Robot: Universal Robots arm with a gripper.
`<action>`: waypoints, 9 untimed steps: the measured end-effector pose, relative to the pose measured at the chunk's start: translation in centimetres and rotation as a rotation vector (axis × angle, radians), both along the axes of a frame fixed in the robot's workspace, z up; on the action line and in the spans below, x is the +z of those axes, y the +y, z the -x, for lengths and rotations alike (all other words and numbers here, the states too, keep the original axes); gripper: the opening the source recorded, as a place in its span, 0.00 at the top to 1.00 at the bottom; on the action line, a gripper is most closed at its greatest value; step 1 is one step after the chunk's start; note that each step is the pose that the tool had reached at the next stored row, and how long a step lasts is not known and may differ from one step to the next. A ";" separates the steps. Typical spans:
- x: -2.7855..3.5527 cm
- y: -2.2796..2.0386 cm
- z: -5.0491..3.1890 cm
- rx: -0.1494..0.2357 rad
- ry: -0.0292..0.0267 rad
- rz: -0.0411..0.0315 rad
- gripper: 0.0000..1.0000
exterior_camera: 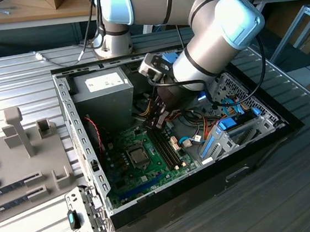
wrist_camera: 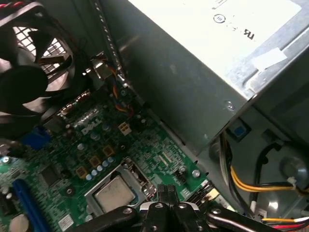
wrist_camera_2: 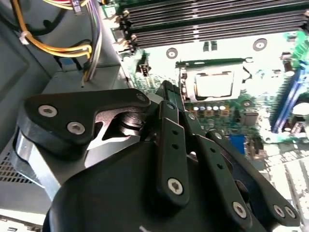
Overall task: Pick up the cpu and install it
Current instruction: 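Close the cpu cover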
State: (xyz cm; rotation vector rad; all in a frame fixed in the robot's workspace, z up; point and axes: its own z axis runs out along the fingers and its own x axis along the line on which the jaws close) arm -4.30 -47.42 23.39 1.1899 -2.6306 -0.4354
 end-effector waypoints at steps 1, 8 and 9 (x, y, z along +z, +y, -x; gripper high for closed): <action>0.15 -0.05 0.00 0.003 0.0000 0.0057 0.89; 1.12 -0.13 0.03 0.018 -0.0003 0.0200 0.89; 1.13 -0.12 0.11 0.019 -0.0002 0.0201 0.89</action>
